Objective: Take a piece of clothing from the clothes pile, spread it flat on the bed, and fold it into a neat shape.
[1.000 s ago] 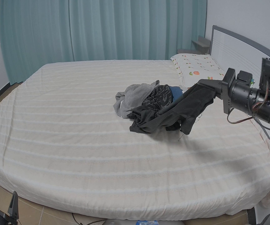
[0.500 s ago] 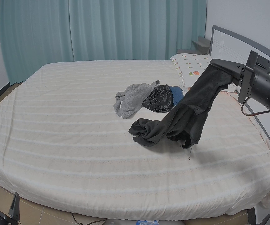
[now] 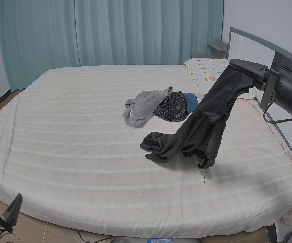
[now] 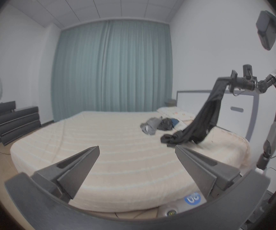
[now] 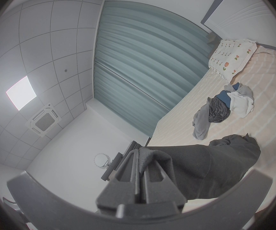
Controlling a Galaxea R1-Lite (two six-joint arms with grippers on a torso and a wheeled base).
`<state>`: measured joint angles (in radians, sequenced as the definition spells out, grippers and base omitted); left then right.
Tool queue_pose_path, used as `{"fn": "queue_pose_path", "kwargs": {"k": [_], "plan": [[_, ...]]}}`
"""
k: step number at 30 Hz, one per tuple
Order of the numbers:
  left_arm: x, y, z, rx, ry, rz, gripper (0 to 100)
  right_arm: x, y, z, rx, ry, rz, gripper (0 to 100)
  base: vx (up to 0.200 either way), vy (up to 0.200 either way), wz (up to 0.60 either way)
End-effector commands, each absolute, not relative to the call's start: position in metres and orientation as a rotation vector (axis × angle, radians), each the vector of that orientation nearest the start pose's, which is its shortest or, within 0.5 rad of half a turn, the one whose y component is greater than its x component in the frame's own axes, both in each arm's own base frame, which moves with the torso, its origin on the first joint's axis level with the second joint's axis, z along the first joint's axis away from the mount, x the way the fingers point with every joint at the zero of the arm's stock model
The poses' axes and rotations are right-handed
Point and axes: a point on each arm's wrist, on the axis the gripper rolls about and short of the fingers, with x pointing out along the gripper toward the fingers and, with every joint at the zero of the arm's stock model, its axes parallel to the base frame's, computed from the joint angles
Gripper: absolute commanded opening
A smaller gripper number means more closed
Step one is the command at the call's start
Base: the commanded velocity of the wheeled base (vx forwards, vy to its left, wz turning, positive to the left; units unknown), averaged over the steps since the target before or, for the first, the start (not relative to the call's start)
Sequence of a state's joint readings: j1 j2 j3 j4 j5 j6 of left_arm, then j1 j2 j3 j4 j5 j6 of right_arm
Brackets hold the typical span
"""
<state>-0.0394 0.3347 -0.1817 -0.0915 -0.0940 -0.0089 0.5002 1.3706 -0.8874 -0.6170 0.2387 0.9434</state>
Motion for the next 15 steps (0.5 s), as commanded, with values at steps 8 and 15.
{"fn": "queue_pose_path", "kwargs": {"k": [8, 15], "plan": [[0.113, -0.035, 0.117, 0.052, 0.643, -0.425, 100, 0.205, 0.116, 0.293, 0.911, 0.221, 0.736, 0, 0.0, 0.0, 0.0], [0.183, -0.078, 0.071, 0.052, 0.755, -0.501, 100, 0.216, 0.121, 0.286, 0.91, 0.245, 0.714, 0, 0.0, 0.0, 0.0]]}}
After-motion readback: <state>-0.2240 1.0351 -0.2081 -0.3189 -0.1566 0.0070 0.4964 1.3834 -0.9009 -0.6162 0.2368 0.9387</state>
